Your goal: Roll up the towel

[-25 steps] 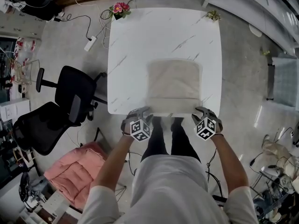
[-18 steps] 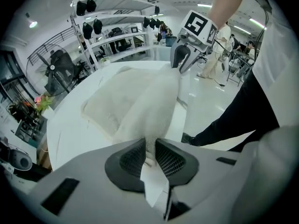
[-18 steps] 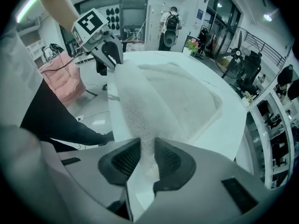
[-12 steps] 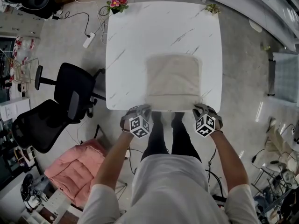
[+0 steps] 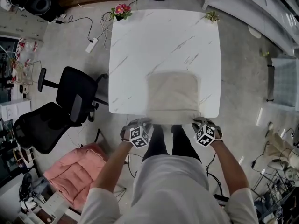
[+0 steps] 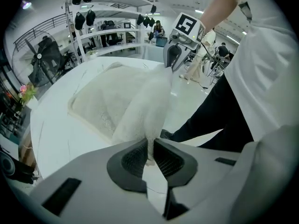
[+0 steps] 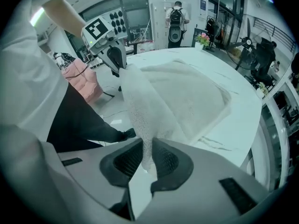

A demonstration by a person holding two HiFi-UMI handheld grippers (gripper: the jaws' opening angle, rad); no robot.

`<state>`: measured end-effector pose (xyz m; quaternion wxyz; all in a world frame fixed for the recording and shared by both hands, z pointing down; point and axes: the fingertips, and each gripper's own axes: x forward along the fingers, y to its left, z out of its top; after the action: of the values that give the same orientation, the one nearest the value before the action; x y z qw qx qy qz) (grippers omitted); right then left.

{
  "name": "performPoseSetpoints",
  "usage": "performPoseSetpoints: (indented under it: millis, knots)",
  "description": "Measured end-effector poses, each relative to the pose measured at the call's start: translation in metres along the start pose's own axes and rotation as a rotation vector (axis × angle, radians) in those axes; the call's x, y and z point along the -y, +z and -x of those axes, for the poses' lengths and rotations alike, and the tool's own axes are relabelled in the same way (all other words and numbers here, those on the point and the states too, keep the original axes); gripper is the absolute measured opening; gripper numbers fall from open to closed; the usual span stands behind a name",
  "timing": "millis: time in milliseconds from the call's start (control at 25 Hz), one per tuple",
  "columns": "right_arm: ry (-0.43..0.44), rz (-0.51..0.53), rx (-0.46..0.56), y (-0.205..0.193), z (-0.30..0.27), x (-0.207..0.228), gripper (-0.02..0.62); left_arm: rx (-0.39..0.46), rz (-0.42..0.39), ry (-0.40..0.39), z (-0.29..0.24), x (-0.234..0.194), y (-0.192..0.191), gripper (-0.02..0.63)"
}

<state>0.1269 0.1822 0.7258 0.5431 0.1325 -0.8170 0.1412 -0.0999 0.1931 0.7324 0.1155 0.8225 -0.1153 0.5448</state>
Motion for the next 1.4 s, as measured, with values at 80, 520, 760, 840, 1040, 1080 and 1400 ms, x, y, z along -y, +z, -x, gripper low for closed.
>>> performPoseSetpoints:
  millis: [80,520,760,840,1040,1080,1400]
  knots:
    - [0.019,-0.005,-0.003,0.003,0.002,0.002,0.074,0.004,0.014,-0.019,0.002,-0.002,0.001,0.058]
    - [0.078,-0.069,0.021,0.033,0.015,0.053,0.080,0.009,0.068,-0.195,0.022,-0.047,0.024,0.063]
    - [0.042,-0.073,0.020,0.046,0.009,0.084,0.081,0.011,0.077,-0.133,0.017,-0.082,0.035,0.072]
    - [0.015,-0.074,0.019,0.048,0.007,0.093,0.087,0.009,0.074,-0.074,0.014,-0.095,0.038,0.085]
    - [-0.096,-0.092,0.011,0.051,-0.003,0.121,0.167,-0.010,0.100,0.070,0.004,-0.125,0.034,0.163]
    - [-0.110,-0.100,0.008,0.051,-0.006,0.125,0.189,-0.017,0.108,0.082,0.001,-0.129,0.033,0.183]
    - [-0.141,-0.084,-0.014,0.051,-0.022,0.131,0.189,-0.032,0.134,0.107,-0.015,-0.134,0.029,0.189]
